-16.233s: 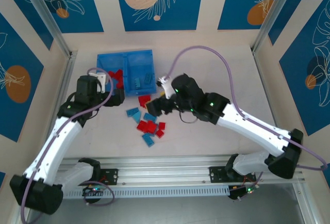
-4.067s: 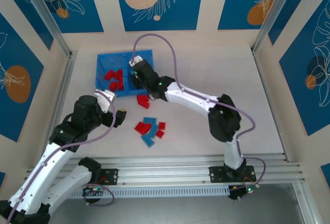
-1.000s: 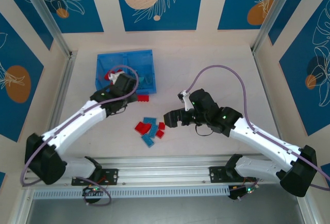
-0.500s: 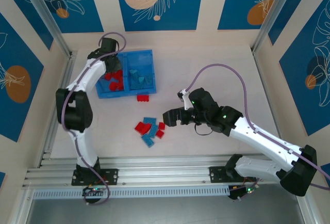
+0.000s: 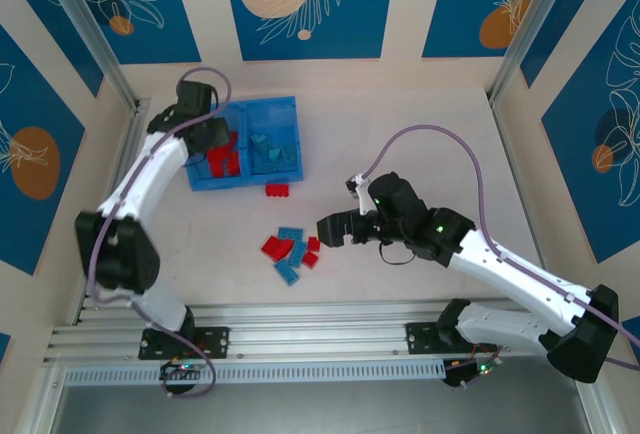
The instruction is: Sort the legos into containers by color
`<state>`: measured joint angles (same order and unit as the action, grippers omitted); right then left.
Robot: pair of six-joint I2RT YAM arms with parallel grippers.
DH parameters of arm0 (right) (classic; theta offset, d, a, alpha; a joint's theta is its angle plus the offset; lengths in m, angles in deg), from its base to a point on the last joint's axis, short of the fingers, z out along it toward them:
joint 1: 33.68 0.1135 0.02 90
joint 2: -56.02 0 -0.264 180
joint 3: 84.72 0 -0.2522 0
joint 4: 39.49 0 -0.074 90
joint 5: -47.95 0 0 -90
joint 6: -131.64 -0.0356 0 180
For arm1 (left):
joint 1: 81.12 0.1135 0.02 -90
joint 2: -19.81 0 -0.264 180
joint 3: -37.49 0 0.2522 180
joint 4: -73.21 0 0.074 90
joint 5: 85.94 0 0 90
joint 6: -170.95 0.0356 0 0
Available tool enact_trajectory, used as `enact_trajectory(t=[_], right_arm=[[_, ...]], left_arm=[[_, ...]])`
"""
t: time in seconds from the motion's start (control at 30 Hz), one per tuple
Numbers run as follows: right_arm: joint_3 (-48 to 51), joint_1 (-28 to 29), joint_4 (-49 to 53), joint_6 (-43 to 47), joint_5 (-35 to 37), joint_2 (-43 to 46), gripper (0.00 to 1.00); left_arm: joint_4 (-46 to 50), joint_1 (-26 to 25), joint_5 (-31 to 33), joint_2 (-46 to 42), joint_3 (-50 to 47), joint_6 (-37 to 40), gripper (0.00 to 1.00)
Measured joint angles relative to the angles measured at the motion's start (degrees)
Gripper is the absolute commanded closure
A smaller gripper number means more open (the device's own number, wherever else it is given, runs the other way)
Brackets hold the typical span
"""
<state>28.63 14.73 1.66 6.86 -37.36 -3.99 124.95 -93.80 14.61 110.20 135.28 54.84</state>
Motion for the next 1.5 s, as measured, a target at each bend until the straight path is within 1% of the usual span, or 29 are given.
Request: enact_trajectory(t=[0.07, 0.13, 0.2, 0.27, 0.3, 0.37, 0.43, 0.5, 0.63, 0.73, 0.83, 0.97, 1.07, 1.2, 1.3, 1.37, 1.43, 1.5], right_arm=[[0.0, 0.0, -1.5, -0.4, 0.2, -1.9, 0.0], [0.1, -0.1, -3.3, -0.8, 0.4, -4.7, 0.0], [0.1, -0.2, -4.8, -1.3, 1.0, -7.6, 0.0], [0.1, -0.4, -6.0, -1.9, 1.5, -10.4, 0.0], [0.1, -0.5, -6.5, -2.3, 1.7, -11.6, 0.0], [0.1, -0.8, -7.4, -3.0, 2.0, -13.2, 0.0], [0.1, -1.0, -8.1, -3.6, 2.3, -13.7, 0.01], [0.1, -1.1, -8.7, -4.1, 2.4, -13.7, 0.0], [0.3, -1.1, -8.8, -4.7, 2.6, -13.0, 0.0], [1.7, -1.2, -8.5, -5.2, 3.0, -10.3, 0.0], [3.0, -1.4, -8.1, -5.6, 3.4, -7.1, 0.0], [3.5, -1.7, -7.6, -5.7, 3.9, -4.7, 0.0], [3.5, -2.0, -7.3, -5.7, 3.9, -4.5, 0.0], [3.5, -2.1, -7.2, -5.7, 3.9, -4.5, 0.0], [3.5, -2.1, -7.2, -5.7, 3.9, -4.5, 0.0], [3.5, -2.1, -7.2, -5.7, 3.9, -4.5, 0.0], [3.5, -2.1, -7.1, -5.7, 3.9, -4.5, 0.0], [3.5, -2.1, -7.1, -5.7, 3.9, -4.5, 0.0]], left_arm=[[-1.9, -4.6, 0.1, -7.7, -5.9, -1.9, 0.51], [-3.7, -10.5, 0.4, -14.0, -11.5, -4.1, 0.51], [-5.9, -15.6, 0.5, -18.2, -16.9, -7.1, 0.51], [-7.6, -18.6, 0.6, -20.3, -22.1, -9.7, 0.48], [-8.4, -19.7, 0.8, -20.3, -24.6, -10.9, 0.45], [-8.7, -21.1, 1.1, -18.3, -27.2, -12.1, 0.35], [-8.8, -21.8, 1.0, -14.6, -27.8, -12.5, 0.19], [-10.0, -21.9, 1.1, -11.0, -27.7, -11.7, 0.08], [-10.6, -22.0, 2.0, -2.3, -24.6, -8.9, 0.01], [-11.1, -21.9, 3.2, 4.7, -20.3, -6.0, 0.0], [-11.6, -21.9, 4.8, 10.8, -16.1, -3.3, 0.0], [-12.3, -21.5, 7.0, 16.2, -12.8, -1.1, 0.0], [-12.7, -20.9, 7.8, 19.0, -11.4, -0.1, 0.04], [-14.1, -19.6, 7.9, 20.9, -11.2, 1.4, 0.18], [-15.7, -19.1, 7.5, 21.8, -11.2, 2.4, 0.26], [-16.4, -19.1, 7.2, 22.4, -11.2, 2.4, 0.34], [-16.9, -19.1, 6.7, 22.4, -11.2, 2.2, 0.44], [-17.7, -19.1, 6.1, 22.4, -11.2, 2.1, 0.49]])
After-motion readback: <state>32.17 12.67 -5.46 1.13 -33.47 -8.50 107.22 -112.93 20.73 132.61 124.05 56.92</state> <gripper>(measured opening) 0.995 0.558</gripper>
